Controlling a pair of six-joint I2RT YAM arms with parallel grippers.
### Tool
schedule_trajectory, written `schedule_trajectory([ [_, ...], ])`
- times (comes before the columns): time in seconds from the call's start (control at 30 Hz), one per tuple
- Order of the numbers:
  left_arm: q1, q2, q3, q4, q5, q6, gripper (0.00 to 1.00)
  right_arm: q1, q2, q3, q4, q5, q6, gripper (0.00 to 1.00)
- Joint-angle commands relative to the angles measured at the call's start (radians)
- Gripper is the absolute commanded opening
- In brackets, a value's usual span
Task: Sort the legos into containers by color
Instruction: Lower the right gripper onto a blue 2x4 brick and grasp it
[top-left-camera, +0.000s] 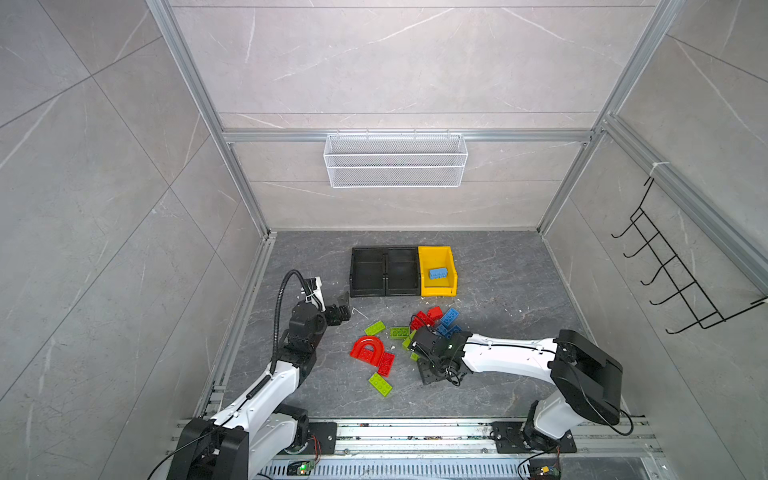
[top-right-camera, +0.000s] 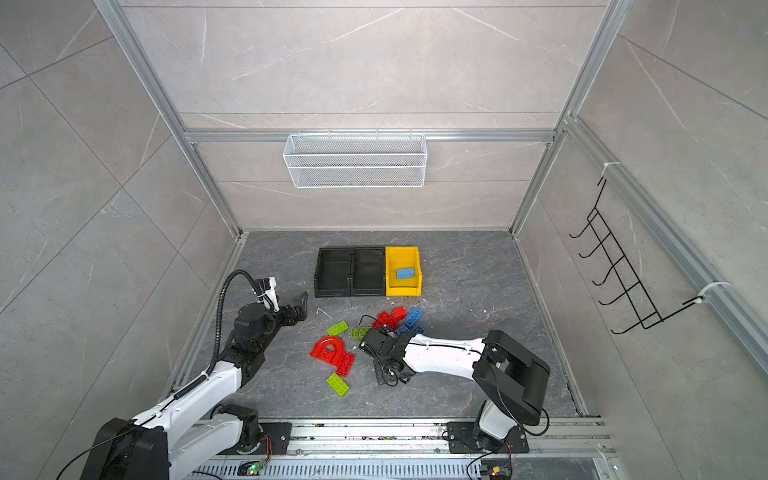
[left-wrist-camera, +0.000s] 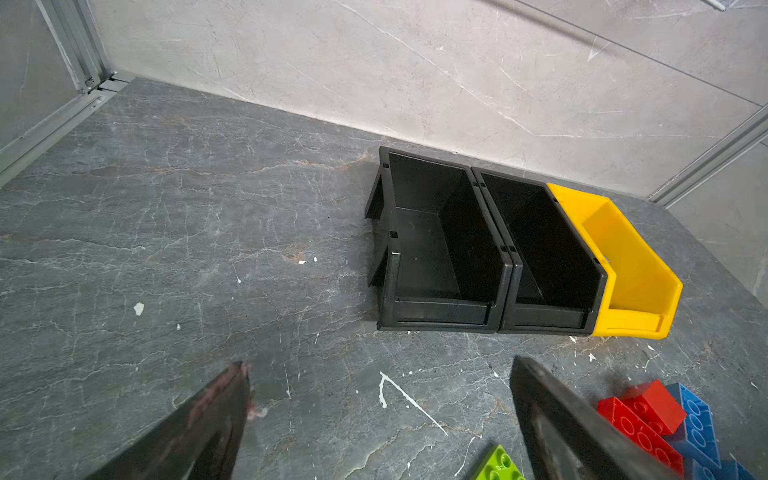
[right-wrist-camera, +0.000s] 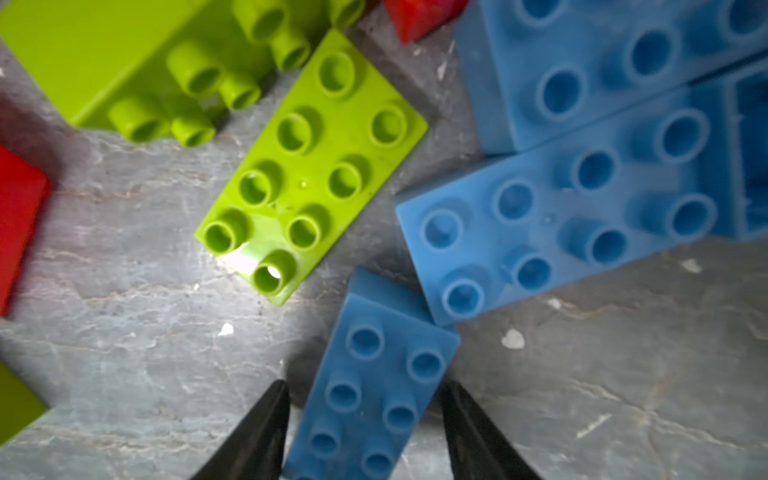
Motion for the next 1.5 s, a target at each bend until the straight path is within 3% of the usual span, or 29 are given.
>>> schedule_trajectory([
  [0.0,-0.003,-0.015,0.001,0.018,-0.006,0.018,1.0,0.004,-0.034,-0.038,-0.008,0.019,0.015,0.58],
  [0.63,-0.003,-0.019,0.005,0.014,-0.003,0.015,1.0,0.004,-0.126,-0.091,0.038,0.034,-0.023,0.39],
  [0.77,-0.004,-0.015,0.006,0.012,-0.004,0.016,1.0,0.005,-0.107,-0.081,0.026,0.034,-0.039,0.37],
  [1.03,-0.003,-0.018,0.011,0.004,-0.003,0.016,1.0,0.005,-0.074,-0.072,0.02,0.035,-0.053,0.43],
  [1.17,-0.003,-0.029,0.007,0.003,-0.008,0.015,1.0,0.004,-0.075,-0.058,0.011,0.053,-0.063,0.38],
  [1.47,-0.003,-0.015,0.01,0.01,0.003,0.013,1.0,-0.001,-0.263,-0.06,-0.054,0.127,-0.079,0.26],
])
